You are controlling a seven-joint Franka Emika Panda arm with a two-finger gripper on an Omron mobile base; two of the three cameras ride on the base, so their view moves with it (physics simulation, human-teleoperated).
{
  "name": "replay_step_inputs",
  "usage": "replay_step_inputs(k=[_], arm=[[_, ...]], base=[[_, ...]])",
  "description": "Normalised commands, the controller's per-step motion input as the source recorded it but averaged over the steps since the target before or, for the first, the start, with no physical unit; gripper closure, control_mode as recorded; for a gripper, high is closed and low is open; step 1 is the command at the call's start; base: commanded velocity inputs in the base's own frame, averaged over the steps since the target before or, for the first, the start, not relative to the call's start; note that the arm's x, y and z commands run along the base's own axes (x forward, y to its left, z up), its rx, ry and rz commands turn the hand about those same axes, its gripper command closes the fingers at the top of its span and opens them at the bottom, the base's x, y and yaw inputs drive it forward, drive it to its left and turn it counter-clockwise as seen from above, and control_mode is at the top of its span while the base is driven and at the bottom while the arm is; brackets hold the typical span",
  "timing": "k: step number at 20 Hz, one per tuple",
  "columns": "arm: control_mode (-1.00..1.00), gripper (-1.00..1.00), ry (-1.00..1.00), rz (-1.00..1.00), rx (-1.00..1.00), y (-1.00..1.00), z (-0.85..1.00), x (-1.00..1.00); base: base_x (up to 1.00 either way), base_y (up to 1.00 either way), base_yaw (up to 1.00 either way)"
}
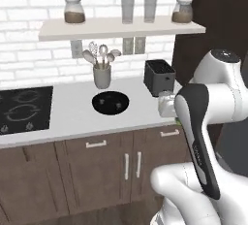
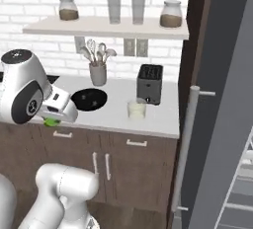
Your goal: Grab a lemon wedge from the fridge and one ice cube from the ice bowl, and put them in the glass of lemonade.
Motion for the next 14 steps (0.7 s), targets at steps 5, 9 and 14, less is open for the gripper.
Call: replay_step_inputs(k=[5,9,14], arm=[[1.00,1.00,0.00,0.00,0.00,0.00,0.00,0.00],[1.00,1.00,0.00,0.00,0.00,0.00,0.00,0.00],[1.00,1.00,0.00,0.00,0.00,0.00,0.00,0.00]], base=[[0.75,0.29,-0.73],[0.29,0.13,-0.45],[0.22,0.37,-0.02]])
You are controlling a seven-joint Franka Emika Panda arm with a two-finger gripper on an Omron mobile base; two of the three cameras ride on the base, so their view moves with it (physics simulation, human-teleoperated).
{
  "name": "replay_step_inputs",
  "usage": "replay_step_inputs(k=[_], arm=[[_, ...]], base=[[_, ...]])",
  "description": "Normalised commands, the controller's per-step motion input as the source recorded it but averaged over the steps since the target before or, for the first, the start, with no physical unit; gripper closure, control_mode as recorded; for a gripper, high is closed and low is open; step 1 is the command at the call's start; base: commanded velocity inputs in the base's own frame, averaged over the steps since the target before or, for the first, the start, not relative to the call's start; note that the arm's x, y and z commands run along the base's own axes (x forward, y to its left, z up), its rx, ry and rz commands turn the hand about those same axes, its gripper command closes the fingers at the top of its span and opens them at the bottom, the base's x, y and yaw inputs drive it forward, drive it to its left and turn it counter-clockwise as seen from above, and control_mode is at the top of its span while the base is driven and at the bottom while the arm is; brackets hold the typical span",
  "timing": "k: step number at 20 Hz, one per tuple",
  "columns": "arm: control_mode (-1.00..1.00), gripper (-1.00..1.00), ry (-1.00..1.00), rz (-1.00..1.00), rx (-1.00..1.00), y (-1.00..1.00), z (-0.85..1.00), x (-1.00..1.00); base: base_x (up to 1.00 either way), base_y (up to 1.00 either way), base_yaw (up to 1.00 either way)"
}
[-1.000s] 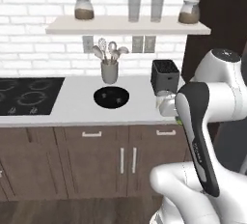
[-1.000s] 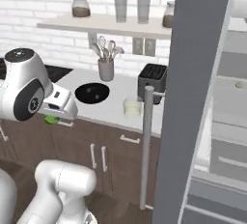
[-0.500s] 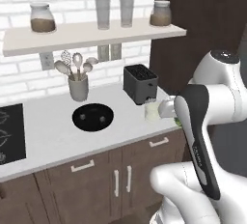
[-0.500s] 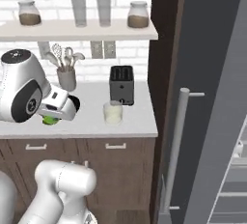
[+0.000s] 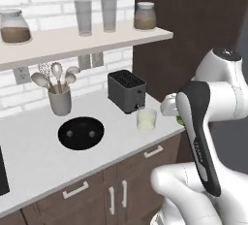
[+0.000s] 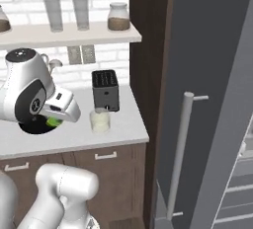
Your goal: Grab a lemon wedge from the fridge and one ice cube from the ice bowl, and put them in the glass of lemonade.
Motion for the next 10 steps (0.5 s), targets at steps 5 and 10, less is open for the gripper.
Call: replay_step_inputs(k=[5,10], arm=[[1.00,1.00,0.00,0.00,0.00,0.00,0.00,0.00],[1.00,1.00,0.00,0.00,0.00,0.00,0.00,0.00]], base=[[0.66,0.24,0.00],[0.50,0.49,0.00]])
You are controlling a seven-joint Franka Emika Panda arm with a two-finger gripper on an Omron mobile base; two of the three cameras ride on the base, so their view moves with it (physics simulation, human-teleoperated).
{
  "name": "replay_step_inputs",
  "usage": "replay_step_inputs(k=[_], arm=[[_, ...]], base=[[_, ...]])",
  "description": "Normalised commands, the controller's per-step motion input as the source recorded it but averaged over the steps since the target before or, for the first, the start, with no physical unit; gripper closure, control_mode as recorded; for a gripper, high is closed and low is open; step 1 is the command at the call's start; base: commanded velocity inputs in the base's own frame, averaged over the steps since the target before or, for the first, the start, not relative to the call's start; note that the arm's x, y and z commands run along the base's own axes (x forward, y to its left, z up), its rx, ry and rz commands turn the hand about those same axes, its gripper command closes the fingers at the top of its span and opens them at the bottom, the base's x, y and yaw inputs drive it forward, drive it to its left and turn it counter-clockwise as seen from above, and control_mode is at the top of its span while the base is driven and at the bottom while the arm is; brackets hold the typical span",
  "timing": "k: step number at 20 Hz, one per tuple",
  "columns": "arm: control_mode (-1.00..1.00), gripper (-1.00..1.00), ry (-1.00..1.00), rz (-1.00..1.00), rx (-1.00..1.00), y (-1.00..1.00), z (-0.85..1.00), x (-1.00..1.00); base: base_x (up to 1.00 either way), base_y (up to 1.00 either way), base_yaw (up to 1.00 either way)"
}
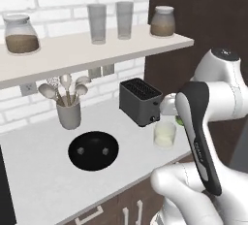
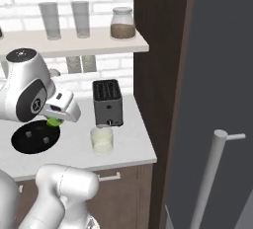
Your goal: Grab a lemon wedge from the fridge and one ice cube from the ice bowl, and put them in the glass of lemonade.
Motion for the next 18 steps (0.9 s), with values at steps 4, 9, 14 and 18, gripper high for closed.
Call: replay_step_inputs(k=[4,9,14,18], arm=[[1.00,1.00,0.00,0.00,0.00,0.00,0.00,0.00],[1.00,1.00,0.00,0.00,0.00,0.00,0.00,0.00],[1.00,1.00,0.00,0.00,0.00,0.00,0.00,0.00],[1.00,1.00,0.00,0.00,0.00,0.00,0.00,0.00]], base=[[0.00,0.42,0.00],[-0.16,0.41,0.00],[-0.31,0.56,0.06],[0.02,0.67,0.05]])
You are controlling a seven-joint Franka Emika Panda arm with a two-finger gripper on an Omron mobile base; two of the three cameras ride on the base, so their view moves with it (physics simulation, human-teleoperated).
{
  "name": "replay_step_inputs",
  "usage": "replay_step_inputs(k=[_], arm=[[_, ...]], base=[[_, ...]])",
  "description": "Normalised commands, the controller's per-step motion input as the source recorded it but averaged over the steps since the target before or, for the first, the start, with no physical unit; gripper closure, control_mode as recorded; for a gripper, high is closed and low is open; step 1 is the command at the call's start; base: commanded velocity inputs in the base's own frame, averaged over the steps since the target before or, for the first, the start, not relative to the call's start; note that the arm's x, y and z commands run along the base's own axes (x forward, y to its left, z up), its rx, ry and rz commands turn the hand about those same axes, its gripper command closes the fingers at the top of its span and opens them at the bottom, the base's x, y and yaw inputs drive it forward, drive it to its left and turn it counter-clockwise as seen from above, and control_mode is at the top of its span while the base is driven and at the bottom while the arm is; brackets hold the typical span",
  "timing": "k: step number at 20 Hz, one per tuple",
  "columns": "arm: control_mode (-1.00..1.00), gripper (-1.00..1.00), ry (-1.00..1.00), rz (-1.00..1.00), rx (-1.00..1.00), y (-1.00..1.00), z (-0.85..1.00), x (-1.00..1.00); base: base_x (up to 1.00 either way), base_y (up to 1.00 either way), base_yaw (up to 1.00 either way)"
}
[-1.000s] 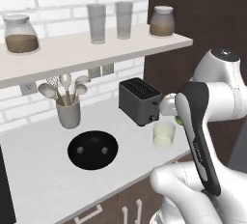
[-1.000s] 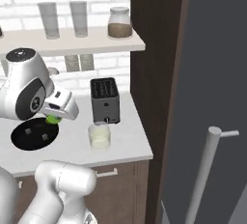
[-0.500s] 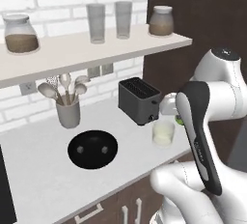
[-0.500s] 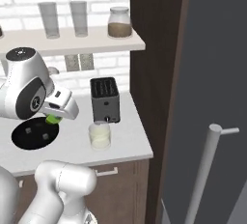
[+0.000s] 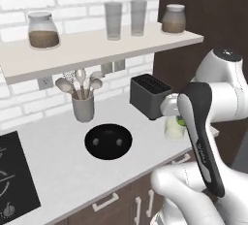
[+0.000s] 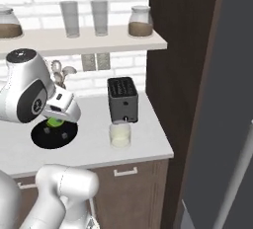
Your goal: Grab a lemon wedge from the fridge and one ice cube from the ice bowl, and put them in the glass of lemonade.
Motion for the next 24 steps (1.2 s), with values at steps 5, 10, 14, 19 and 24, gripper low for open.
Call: replay_step_inputs(k=[5,10,14,19,24], arm=[[1.00,1.00,0.00,0.00,0.00,0.00,0.00,0.00],[1.00,1.00,0.00,0.00,0.00,0.00,0.00,0.00],[1.00,1.00,0.00,0.00,0.00,0.00,0.00,0.00],[1.00,1.00,0.00,0.00,0.00,0.00,0.00,0.00],[1.00,1.00,0.00,0.00,0.00,0.00,0.00,0.00]], base=[[0.72,0.16,-0.01],[0.97,0.00,-0.02],[0.99,0.06,-0.03],[0.01,0.02,0.00],[0.00,0.00,0.00]])
